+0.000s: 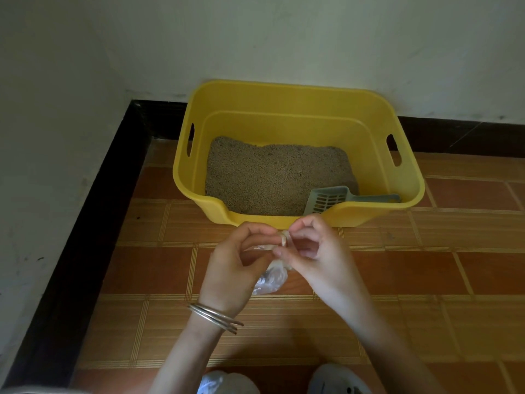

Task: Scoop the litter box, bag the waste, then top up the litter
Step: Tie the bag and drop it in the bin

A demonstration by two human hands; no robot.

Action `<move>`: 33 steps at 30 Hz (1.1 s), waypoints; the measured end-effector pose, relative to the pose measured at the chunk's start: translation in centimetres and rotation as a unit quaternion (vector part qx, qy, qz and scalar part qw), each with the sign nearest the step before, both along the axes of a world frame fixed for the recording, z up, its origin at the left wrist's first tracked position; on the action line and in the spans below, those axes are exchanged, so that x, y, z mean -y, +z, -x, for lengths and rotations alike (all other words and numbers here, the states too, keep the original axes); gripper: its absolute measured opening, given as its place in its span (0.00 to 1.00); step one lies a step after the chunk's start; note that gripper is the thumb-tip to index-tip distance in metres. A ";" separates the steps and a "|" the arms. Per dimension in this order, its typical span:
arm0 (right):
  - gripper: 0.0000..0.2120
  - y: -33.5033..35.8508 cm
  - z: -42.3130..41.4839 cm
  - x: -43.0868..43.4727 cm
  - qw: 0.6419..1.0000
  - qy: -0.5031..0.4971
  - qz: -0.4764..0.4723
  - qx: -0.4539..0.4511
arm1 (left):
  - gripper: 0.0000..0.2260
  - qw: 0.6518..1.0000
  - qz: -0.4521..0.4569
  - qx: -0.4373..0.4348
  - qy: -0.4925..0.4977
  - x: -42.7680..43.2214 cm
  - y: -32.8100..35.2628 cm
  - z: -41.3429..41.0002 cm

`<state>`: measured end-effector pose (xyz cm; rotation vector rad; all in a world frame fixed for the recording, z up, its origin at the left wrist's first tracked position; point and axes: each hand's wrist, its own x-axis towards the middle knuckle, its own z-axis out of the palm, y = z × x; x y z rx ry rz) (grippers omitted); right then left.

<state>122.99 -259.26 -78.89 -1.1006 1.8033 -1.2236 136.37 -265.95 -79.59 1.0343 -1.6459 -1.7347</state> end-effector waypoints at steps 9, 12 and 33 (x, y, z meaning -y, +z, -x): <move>0.12 -0.5 0.6 -0.2 0.973 0.004 0.012 -0.232 | 0.09 0.972 0.199 0.117 0.040 0.6 0.1 -0.7; 0.10 -0.5 1.4 -0.2 0.941 0.010 0.021 -0.338 | 0.13 0.902 0.371 0.220 0.039 1.3 -0.6 -1.3; 0.09 7.4 5.3 0.1 0.945 0.055 0.108 -0.304 | 0.23 0.745 0.519 0.404 -0.114 3.4 5.0 0.1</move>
